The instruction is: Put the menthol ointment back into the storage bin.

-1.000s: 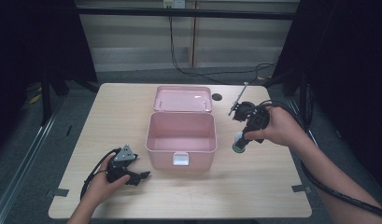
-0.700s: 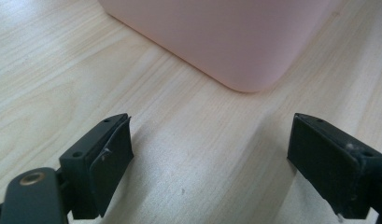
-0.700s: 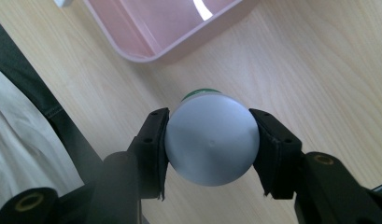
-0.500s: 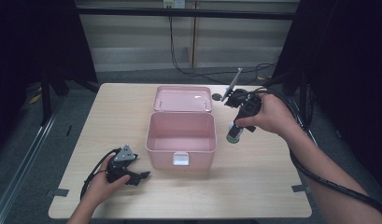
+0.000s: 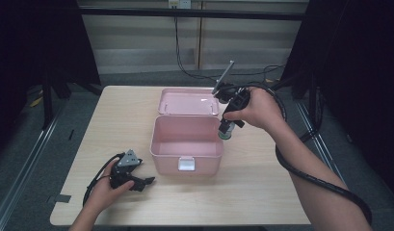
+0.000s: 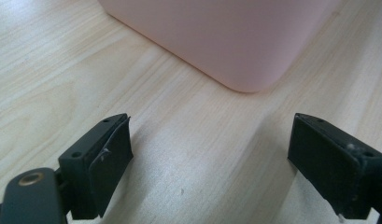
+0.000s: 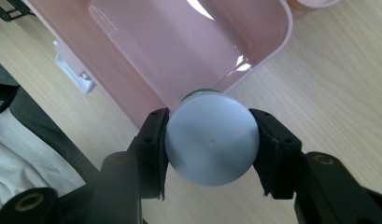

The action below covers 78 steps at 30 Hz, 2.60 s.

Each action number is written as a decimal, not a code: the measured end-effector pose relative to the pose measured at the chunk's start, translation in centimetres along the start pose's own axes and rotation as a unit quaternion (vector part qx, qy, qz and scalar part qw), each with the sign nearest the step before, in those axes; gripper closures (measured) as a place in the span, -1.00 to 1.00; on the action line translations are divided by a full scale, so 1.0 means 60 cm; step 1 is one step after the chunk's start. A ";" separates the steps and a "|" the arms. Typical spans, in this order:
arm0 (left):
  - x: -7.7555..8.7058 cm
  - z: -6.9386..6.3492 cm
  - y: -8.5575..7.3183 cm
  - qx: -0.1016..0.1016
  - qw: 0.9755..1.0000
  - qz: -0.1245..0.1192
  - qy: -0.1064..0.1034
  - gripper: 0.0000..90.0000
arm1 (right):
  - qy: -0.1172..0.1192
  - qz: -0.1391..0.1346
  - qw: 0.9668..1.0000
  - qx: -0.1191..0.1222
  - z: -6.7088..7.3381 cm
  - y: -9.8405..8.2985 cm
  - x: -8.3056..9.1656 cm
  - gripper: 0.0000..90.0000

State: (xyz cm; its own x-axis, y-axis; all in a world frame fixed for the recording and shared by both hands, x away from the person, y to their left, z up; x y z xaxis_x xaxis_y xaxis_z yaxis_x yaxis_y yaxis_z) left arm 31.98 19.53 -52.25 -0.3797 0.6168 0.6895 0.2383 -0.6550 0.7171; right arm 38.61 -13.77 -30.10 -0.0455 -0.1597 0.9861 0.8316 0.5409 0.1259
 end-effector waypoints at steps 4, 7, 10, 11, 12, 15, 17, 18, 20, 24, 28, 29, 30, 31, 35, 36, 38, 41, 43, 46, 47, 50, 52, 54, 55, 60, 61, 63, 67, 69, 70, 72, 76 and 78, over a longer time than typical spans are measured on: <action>0.000 0.000 0.000 0.000 1.000 0.000 0.000 -0.71 | -0.004 0.003 1.000 -0.003 0.008 0.011 0.000 0.13; 0.000 -0.001 0.000 0.002 1.000 0.000 -0.001 -0.72 | -0.010 0.002 1.000 0.004 0.013 0.021 -0.003 0.13; -0.001 -0.001 0.000 0.004 1.000 -0.001 -0.001 -0.72 | -0.012 0.007 1.000 -0.001 0.021 0.033 -0.006 0.13; -0.001 -0.001 0.000 0.004 1.000 -0.001 -0.001 -0.72 | -0.015 0.005 1.000 0.007 0.022 0.036 -0.008 0.13; -0.001 -0.001 0.000 0.004 1.000 -0.001 -0.001 -0.72 | -0.015 0.005 1.000 0.007 0.022 0.036 -0.008 0.13; -0.001 -0.001 0.000 0.003 1.000 0.000 -0.001 -0.72 | -0.015 0.008 1.000 0.006 0.028 0.047 -0.018 0.13; -0.001 -0.001 0.000 0.003 1.000 0.000 -0.001 -0.73 | -0.013 0.009 1.000 -0.002 0.030 0.053 -0.024 0.13; -0.001 -0.001 0.000 0.004 1.000 0.000 -0.001 -0.73 | -0.013 0.009 1.000 -0.002 0.030 0.053 -0.024 0.13; -0.001 -0.001 0.000 0.003 1.000 0.000 -0.001 -0.73 | -0.015 0.014 1.000 -0.017 0.030 0.061 -0.035 0.13; -0.001 -0.001 0.000 0.003 1.000 0.000 -0.001 -0.73 | -0.012 0.008 0.999 -0.036 0.028 0.070 -0.045 0.13; -0.001 -0.001 0.000 0.004 1.000 0.000 -0.001 -0.73 | -0.005 0.008 0.998 -0.063 0.027 0.080 -0.059 0.13; -0.001 -0.001 0.000 0.004 1.000 -0.001 -0.001 -0.73 | -0.007 0.005 0.998 -0.068 0.026 0.083 -0.066 0.13; -0.001 -0.001 0.000 0.004 1.000 -0.001 -0.001 -0.73 | -0.007 0.005 0.998 -0.068 0.026 0.083 -0.066 0.13; -0.001 -0.001 0.000 0.003 1.000 0.000 -0.001 -0.73 | -0.008 0.005 0.997 -0.071 0.026 0.085 -0.069 0.13; -0.001 -0.001 0.000 0.004 1.000 -0.001 -0.001 -0.73 | -0.007 0.011 0.996 -0.093 0.025 0.092 -0.087 0.13; -0.001 -0.001 0.000 0.004 1.000 -0.001 -0.001 -0.73 | -0.010 0.010 0.995 -0.097 0.026 0.093 -0.091 0.14; -0.001 -0.001 0.000 0.004 1.000 -0.001 -0.001 -0.73 | -0.013 0.009 0.995 -0.100 0.025 0.095 -0.093 0.14; -0.001 -0.001 0.000 0.004 1.000 -0.001 -0.001 -0.73 | -0.013 0.008 0.993 -0.118 0.025 0.101 -0.103 0.14; -0.001 -0.001 0.000 0.004 1.000 -0.001 -0.001 -0.73 | -0.013 0.010 0.992 -0.128 0.026 0.104 -0.112 0.13; -0.001 -0.001 0.000 0.004 1.000 -0.001 -0.001 -0.73 | -0.022 0.017 0.990 -0.140 0.030 0.108 -0.126 0.14; -0.001 -0.001 0.000 0.004 1.000 -0.001 -0.001 -0.73 | -0.022 0.019 0.989 -0.144 0.030 0.109 -0.130 0.14; -0.001 -0.002 0.001 0.003 1.000 -0.001 -0.004 -0.75 | -0.024 0.018 0.987 -0.158 0.032 0.113 -0.142 0.13; -0.001 -0.002 0.001 0.003 1.000 -0.001 -0.004 -0.75 | -0.027 0.014 0.986 -0.165 0.032 0.115 -0.148 0.14; -0.001 -0.002 0.001 0.003 1.000 -0.001 -0.003 -0.75 | -0.032 0.012 0.984 -0.173 0.032 0.116 -0.154 0.13; -0.001 -0.002 0.001 0.003 1.000 -0.001 -0.004 -0.75 | -0.032 0.010 0.984 -0.175 0.032 0.117 -0.156 0.14; -0.001 -0.002 0.001 0.003 1.000 -0.001 -0.004 -0.75 | -0.031 0.005 0.982 -0.184 0.031 0.119 -0.169 0.13; -0.001 -0.002 0.001 0.003 1.000 -0.001 -0.003 -0.75 | -0.034 0.005 0.982 -0.185 0.031 0.120 -0.172 0.14; -0.001 -0.002 0.001 0.003 1.000 -0.001 -0.003 -0.75 | -0.039 -0.002 0.982 -0.185 0.029 0.120 -0.178 0.13; -0.001 -0.002 0.001 0.003 1.000 -0.001 -0.003 -0.75 | -0.036 -0.008 0.980 -0.196 0.025 0.119 -0.185 0.13; -0.001 -0.002 0.001 0.003 1.000 -0.001 -0.003 -0.75 | -0.036 -0.012 0.979 -0.198 0.024 0.119 -0.187 0.13; -0.001 -0.002 0.001 0.003 1.000 -0.001 -0.003 -0.75 | -0.036 -0.013 0.979 -0.203 0.022 0.117 -0.190 0.13; -0.001 -0.002 0.001 0.003 1.000 -0.001 -0.002 -0.75 | -0.037 -0.013 0.978 -0.205 0.022 0.117 -0.194 0.13; -0.001 -0.002 0.001 0.003 1.000 0.000 -0.002 -0.75 | -0.040 -0.023 0.977 -0.207 0.023 0.117 -0.200 0.13; -0.001 -0.002 0.001 0.003 1.000 0.000 -0.002 -0.75 | -0.040 -0.022 0.977 -0.208 0.024 0.117 -0.202 0.13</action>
State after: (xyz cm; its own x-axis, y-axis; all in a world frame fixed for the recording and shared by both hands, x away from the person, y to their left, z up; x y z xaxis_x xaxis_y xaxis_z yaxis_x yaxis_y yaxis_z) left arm 31.93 19.41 -52.30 -0.3767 0.6187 0.6894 0.2430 -0.6522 0.7181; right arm 44.23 -6.85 -40.98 -0.1158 -0.1013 0.9881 0.9800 0.1506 0.1303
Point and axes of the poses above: each handheld gripper's, and its own axes: x roughly backward along the jaws, y roughly out of its top, z roughly to its left, the point moved 2 cm from there along -x, roughly forward along the jaws, and after that the axes turned 10 degrees about -x, right-handed, at the moved point
